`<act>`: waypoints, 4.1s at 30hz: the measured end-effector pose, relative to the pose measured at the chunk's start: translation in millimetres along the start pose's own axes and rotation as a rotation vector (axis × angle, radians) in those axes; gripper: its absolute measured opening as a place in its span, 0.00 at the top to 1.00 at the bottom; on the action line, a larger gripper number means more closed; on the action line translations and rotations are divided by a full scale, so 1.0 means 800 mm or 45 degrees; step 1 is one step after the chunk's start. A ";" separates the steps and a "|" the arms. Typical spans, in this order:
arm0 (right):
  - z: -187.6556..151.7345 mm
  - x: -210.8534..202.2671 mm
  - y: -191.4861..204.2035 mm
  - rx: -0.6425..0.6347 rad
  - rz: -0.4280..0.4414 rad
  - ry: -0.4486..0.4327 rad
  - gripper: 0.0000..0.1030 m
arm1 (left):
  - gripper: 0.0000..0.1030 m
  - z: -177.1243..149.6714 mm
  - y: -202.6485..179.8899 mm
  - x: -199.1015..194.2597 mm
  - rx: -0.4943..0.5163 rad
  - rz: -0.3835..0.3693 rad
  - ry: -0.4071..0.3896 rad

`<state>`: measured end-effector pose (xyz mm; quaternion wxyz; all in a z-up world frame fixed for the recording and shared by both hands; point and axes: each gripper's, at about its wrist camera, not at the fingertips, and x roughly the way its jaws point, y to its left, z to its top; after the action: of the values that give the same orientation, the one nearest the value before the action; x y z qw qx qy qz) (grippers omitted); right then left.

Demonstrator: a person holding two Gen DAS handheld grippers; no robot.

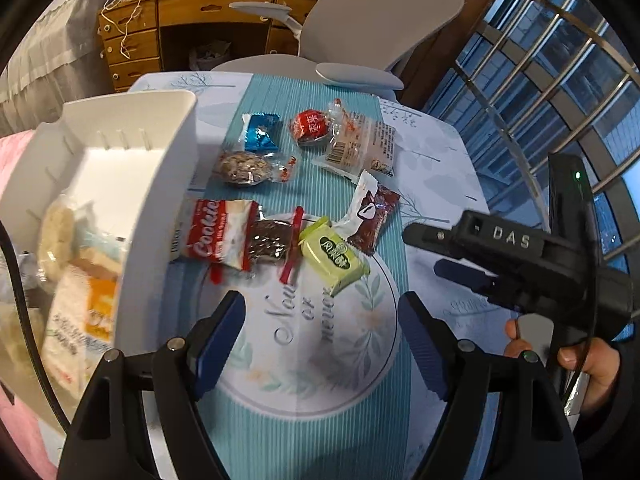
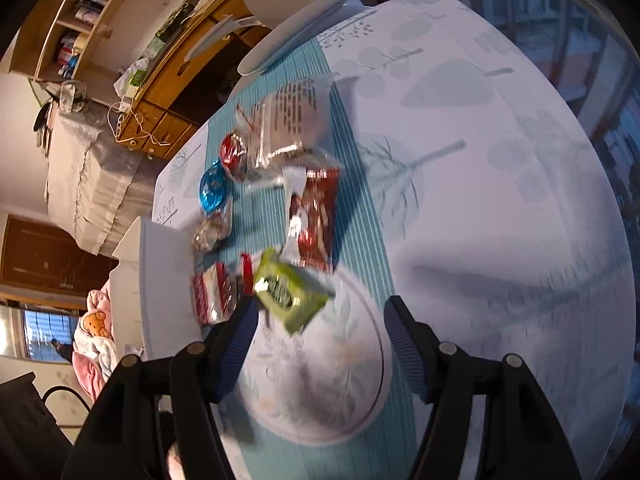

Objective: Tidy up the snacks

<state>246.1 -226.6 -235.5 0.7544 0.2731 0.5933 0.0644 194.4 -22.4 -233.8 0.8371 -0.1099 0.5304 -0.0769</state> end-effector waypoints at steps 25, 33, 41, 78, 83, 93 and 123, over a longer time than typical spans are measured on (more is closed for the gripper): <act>0.041 0.082 0.046 -0.591 -0.132 -0.001 0.36 | 0.24 0.028 -0.021 0.135 -0.196 0.119 0.121; 0.042 0.084 0.048 -0.653 -0.148 -0.023 0.49 | 0.29 0.032 -0.028 0.155 -0.206 0.167 0.134; 0.044 0.083 0.043 -0.660 -0.127 -0.028 0.63 | 0.51 0.032 -0.030 0.165 -0.218 0.163 0.145; 0.000 -0.037 0.031 -0.531 -0.127 -0.153 0.68 | 0.67 0.024 -0.033 0.026 -0.161 0.027 0.045; -0.017 -0.063 0.041 -0.521 -0.099 -0.154 0.69 | 0.67 0.026 -0.038 -0.014 -0.131 0.012 0.032; -0.063 -0.078 0.061 -0.534 -0.062 -0.119 0.70 | 0.67 0.012 -0.014 -0.077 -0.097 -0.029 -0.030; -0.193 -0.029 0.154 -0.100 -0.085 -0.151 0.95 | 0.67 0.043 0.209 -0.174 0.143 -0.113 -0.022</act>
<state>123.7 -80.6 -178.3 0.8001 0.2268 0.5534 0.0459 168.0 176.7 -142.9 0.8423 -0.0867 0.5126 -0.1426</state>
